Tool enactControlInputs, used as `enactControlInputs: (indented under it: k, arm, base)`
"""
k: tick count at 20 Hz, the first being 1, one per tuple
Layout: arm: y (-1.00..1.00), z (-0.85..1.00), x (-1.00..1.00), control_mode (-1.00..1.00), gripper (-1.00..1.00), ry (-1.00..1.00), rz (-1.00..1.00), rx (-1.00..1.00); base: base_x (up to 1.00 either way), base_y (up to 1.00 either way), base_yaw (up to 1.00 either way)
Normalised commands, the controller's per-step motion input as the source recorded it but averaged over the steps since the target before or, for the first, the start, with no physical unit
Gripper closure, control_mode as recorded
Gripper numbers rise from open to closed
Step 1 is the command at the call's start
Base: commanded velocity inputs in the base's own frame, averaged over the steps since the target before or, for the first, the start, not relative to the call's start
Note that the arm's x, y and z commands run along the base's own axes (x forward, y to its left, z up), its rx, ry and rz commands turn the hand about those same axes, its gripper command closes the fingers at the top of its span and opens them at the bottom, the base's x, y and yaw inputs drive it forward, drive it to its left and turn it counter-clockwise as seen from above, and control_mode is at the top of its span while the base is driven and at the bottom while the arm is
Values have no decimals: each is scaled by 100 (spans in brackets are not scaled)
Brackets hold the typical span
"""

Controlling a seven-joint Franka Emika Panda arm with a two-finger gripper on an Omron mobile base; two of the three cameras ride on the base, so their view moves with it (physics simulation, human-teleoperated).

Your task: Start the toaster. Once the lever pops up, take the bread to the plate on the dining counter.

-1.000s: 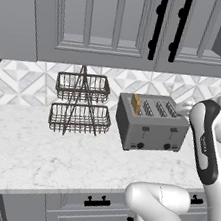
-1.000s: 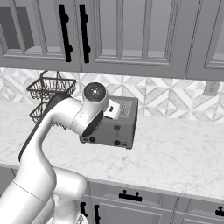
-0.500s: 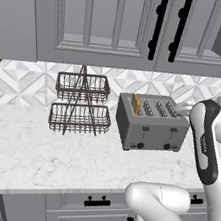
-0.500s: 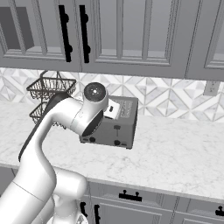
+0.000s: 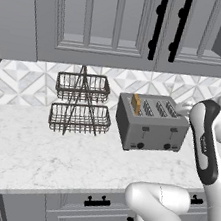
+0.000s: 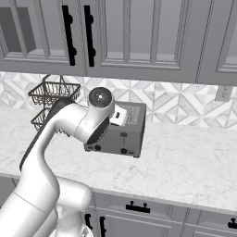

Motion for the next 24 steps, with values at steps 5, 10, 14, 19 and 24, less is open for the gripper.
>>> enactControlInputs:
  k: [5,10,14,19,24]
  arm:
    - [0,0,0,-100,-100,0,0,0]
    - [0,0,0,-100,-100,0,0,0]
    - [0,0,0,-100,-100,0,0,0]
    - [0,0,0,-100,-100,0,0,0]
    - [0,0,0,-100,-100,0,0,0]
  base:
    - [0,0,0]
    - [0,0,0]
    - [0,0,0]
    - [0,0,0]
    - [0,0,0]
